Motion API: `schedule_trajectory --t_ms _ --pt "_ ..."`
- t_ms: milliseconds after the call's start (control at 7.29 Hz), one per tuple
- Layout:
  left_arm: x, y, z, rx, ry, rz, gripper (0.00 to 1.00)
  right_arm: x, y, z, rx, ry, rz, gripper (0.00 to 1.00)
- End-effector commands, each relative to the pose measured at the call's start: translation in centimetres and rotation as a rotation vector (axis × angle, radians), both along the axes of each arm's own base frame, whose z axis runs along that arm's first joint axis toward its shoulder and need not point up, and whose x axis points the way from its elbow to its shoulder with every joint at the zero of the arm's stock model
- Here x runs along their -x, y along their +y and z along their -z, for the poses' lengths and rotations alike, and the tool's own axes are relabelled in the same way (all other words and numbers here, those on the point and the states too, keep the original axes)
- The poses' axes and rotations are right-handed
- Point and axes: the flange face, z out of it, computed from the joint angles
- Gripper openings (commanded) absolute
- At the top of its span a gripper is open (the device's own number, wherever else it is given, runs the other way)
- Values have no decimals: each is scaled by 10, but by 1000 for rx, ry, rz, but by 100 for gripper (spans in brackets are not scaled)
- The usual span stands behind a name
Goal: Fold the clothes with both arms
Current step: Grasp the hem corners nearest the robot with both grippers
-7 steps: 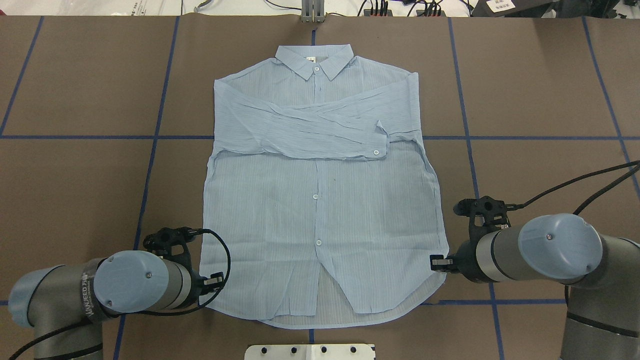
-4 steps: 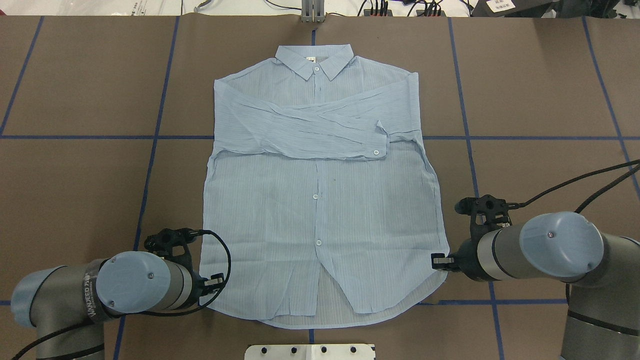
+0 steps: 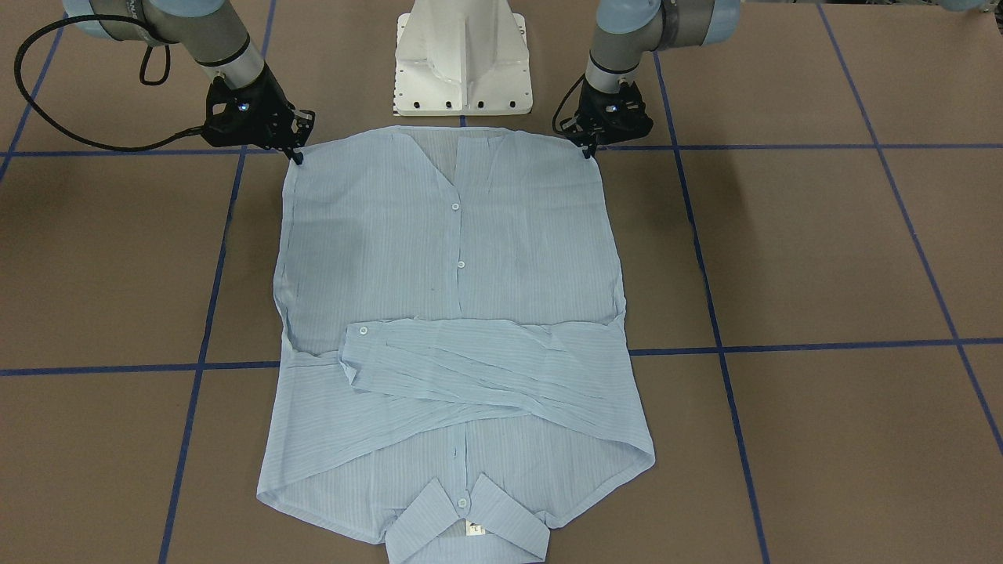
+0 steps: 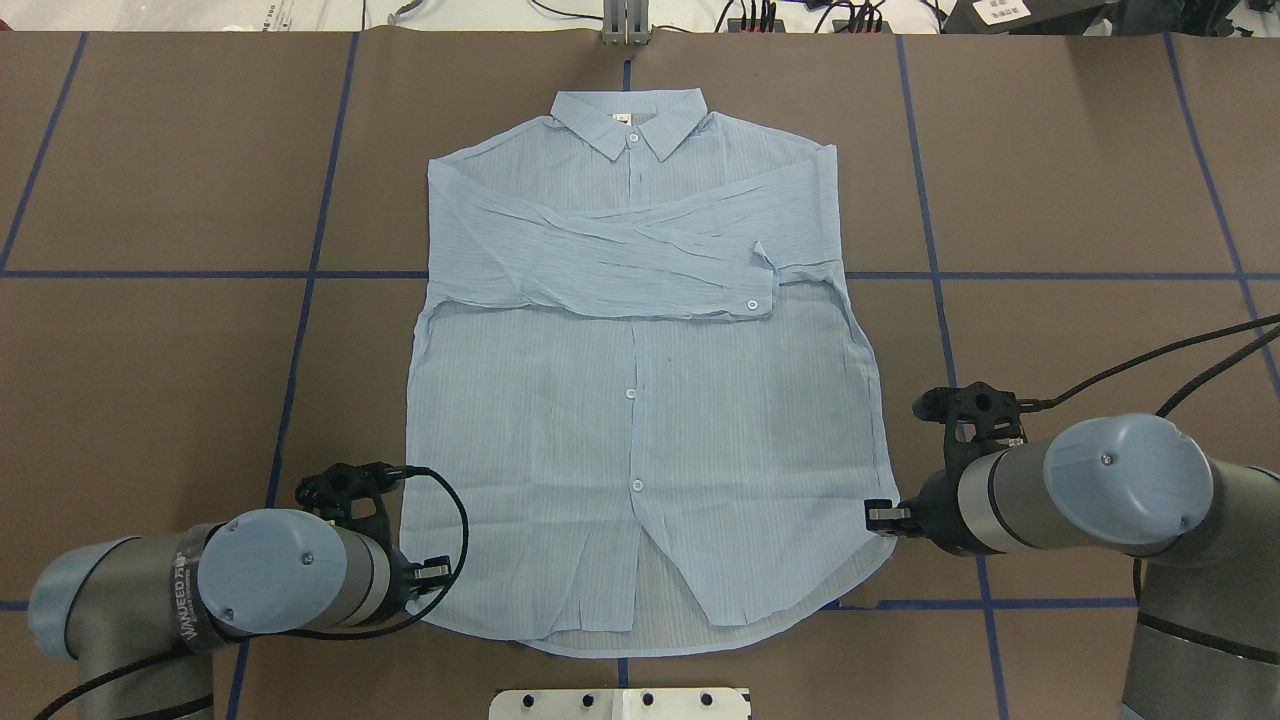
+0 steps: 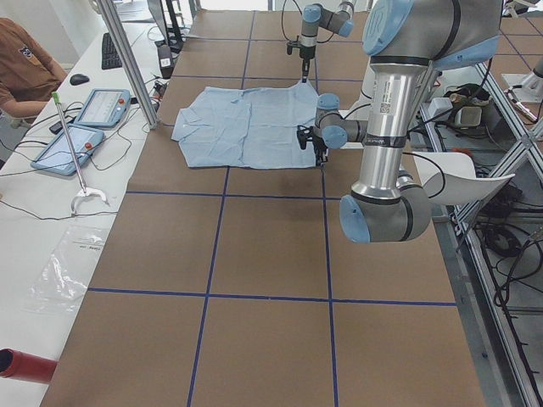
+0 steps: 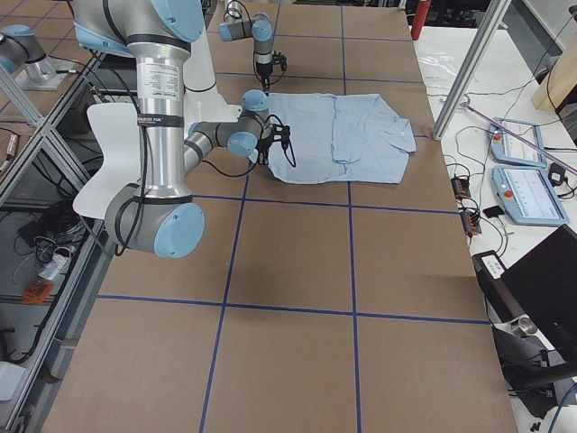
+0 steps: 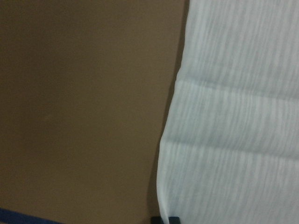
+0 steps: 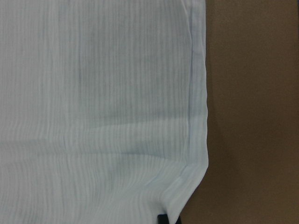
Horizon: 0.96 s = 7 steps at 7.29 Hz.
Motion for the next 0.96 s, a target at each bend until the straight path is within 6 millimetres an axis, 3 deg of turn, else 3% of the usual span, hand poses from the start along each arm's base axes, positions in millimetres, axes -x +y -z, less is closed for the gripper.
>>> schedule_trajectory --t_ms 0,274,823 --pt "6 -3 10 -6 21 0 0 -9 -11 3 5 -12 -14 0" --pt "22 -16 15 -54 18 -17 0 -30 -28 7 40 -36 -17 0" --pt "39 -26 0 -90 -13 -35 0 -32 -30 4 46 -32 -20 0"
